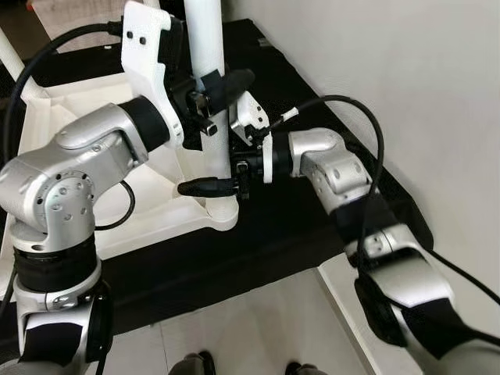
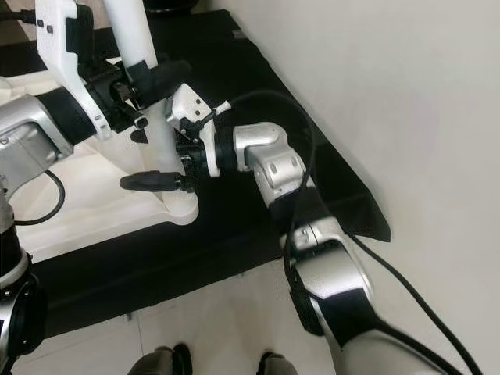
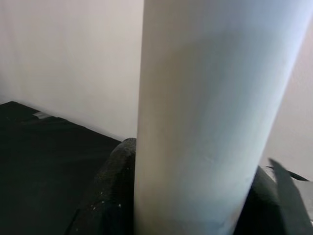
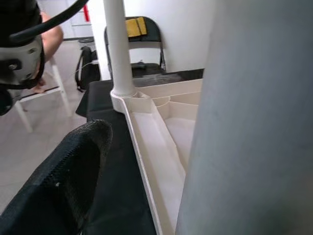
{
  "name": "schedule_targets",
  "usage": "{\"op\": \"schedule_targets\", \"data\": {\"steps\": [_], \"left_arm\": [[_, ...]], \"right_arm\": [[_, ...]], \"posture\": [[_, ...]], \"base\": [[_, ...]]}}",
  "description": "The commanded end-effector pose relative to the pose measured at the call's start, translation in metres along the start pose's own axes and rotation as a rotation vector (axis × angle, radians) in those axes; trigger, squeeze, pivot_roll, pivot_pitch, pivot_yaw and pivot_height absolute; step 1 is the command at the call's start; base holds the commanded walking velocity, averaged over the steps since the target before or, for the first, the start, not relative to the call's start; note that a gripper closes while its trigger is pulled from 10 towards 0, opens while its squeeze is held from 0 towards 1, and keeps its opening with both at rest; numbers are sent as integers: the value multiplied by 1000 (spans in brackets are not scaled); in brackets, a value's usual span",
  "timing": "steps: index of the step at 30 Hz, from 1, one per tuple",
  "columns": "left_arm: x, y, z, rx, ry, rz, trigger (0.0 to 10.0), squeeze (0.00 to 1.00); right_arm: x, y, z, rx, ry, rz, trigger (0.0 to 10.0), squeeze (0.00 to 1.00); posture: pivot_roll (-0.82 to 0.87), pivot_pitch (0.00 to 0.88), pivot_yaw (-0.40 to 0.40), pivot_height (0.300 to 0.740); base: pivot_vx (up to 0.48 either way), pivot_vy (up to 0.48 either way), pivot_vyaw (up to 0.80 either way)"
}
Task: Building children table
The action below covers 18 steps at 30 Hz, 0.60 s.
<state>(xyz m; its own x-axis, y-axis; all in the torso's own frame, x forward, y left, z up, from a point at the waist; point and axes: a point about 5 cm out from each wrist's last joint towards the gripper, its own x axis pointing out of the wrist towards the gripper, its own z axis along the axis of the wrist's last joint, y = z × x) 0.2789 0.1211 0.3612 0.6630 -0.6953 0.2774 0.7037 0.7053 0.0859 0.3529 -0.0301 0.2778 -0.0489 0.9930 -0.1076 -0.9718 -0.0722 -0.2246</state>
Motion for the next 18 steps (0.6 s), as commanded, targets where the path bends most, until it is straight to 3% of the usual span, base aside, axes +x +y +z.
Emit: {"op": "schedule_targets", "data": {"steps": [1, 2, 11, 18], "left_arm": [[3, -4, -2, -27, 20, -36, 0, 0], [3, -5, -2, -28, 22, -36, 0, 0], [1, -5, -1, -32, 28, -36, 0, 0], [2, -8, -2, -38, 34, -37, 0, 0]], "right_arm": [[19, 7, 8, -31, -21, 123, 2667, 0], [19, 5, 7, -26, -29, 133, 0, 0], [25, 4, 4, -10, -48, 152, 0, 0], [25, 2, -6, 24, -61, 93, 0, 0]], "posture": [[119, 241, -24, 740], [124, 249, -24, 740], [124, 265, -27, 740], [117, 274, -24, 740]], "base": [[0, 0, 0], [0, 0, 0], [0, 0, 0], [0, 0, 0]]}}
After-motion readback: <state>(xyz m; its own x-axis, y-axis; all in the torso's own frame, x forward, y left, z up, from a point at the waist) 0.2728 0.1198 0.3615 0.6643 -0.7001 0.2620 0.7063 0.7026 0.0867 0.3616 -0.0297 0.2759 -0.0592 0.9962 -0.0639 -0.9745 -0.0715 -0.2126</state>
